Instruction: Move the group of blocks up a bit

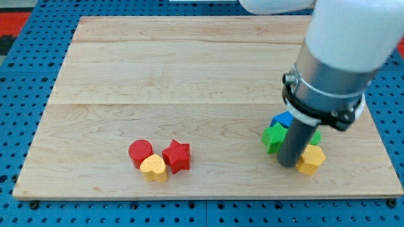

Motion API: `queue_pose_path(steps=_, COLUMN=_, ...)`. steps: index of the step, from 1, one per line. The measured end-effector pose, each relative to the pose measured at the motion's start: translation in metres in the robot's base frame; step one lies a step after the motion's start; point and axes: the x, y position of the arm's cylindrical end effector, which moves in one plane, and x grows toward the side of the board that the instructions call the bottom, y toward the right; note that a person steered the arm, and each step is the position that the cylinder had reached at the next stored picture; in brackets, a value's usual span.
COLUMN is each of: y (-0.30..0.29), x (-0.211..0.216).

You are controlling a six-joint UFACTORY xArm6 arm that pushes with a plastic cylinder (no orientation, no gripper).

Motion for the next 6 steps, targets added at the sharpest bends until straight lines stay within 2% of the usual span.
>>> queue_pose_path(steps=1, y=0.003, x=-0.009)
queue_pose_path(steps=2, y=-0.028, x=0.013)
queue_pose_path(steps=4, y=-0.011, x=0.043)
queue_pose_path(steps=5, y=0.017, x=0.04)
queue_pose_path(steps=6, y=0.017, x=0.024)
